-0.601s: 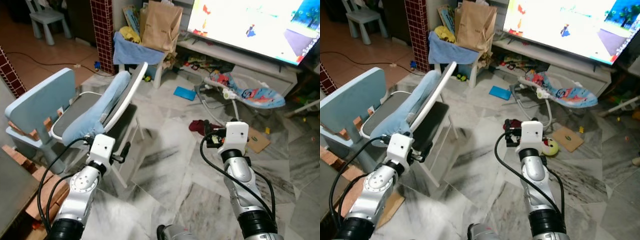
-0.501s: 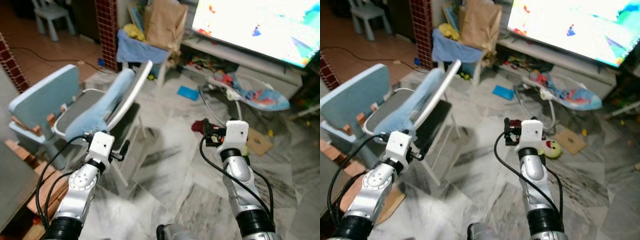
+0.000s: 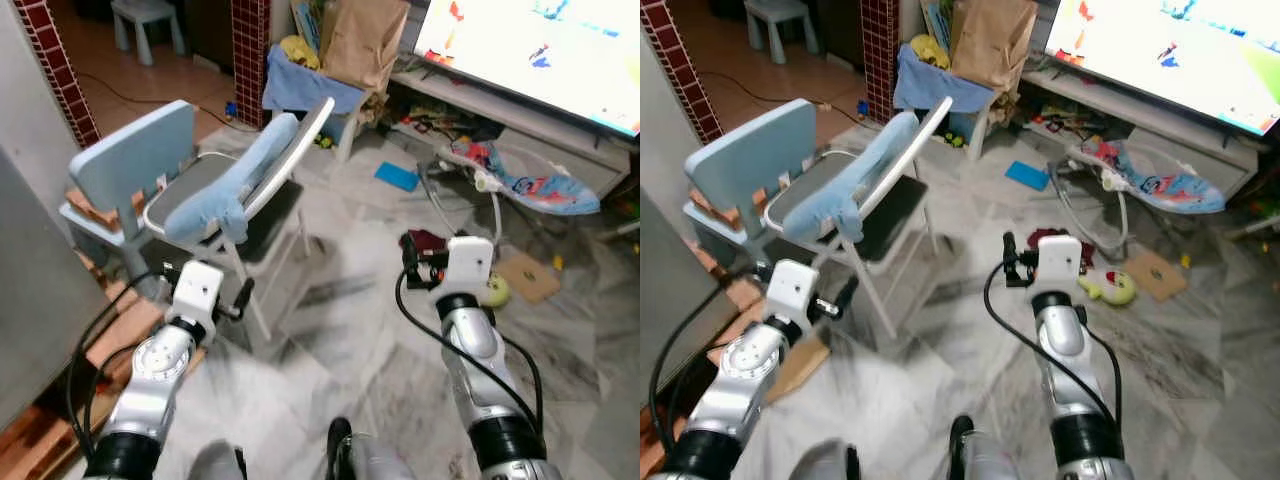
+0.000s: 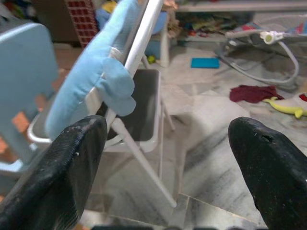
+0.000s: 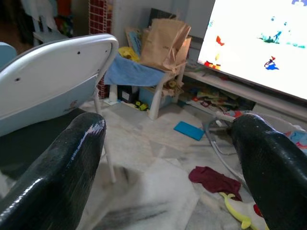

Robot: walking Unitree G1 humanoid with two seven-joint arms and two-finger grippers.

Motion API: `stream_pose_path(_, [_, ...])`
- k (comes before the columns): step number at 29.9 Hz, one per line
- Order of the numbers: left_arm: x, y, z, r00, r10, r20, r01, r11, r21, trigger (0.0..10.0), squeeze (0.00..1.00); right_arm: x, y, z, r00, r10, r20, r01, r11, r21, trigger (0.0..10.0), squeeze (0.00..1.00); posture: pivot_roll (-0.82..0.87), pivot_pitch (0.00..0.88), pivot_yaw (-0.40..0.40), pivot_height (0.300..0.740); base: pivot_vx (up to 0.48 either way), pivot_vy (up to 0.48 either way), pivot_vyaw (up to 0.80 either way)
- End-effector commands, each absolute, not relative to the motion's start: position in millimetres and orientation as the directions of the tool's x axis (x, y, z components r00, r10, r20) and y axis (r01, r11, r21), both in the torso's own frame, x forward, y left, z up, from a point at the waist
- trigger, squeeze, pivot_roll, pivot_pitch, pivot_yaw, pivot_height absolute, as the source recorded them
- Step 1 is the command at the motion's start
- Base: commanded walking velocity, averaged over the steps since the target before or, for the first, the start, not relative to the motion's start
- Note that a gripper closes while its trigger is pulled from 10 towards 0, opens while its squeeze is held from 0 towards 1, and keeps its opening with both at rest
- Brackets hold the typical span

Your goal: Restocking fridge

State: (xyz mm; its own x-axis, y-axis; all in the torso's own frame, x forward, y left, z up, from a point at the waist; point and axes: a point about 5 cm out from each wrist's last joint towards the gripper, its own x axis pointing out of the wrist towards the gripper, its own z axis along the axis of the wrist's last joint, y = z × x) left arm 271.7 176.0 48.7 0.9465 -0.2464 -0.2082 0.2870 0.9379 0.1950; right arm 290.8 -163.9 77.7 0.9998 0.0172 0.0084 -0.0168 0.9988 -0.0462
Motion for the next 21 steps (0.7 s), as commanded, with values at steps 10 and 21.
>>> stream_pose_path(10, [272,172,45,0.944,-0.242,-0.225,0.287,0.937,0.197,10.0,0.00,290,-150,70,0.992,0.116,-0.058,-0.119,0.992,-0.034,10.0,0.00,0.01,0.000,-0.070,0.740,-0.423,0.000,0.00])
stream_pose_path(21, [273,184,48,0.967,-0.165,-0.193,0.208,0.950,0.231,10.0,0.00,285,-156,69,0.994,0.107,-0.035,-0.107,0.994,0.019,10.0,0.00,0.01,0.000,-0.051,0.740,-0.222,0.000,0.00])
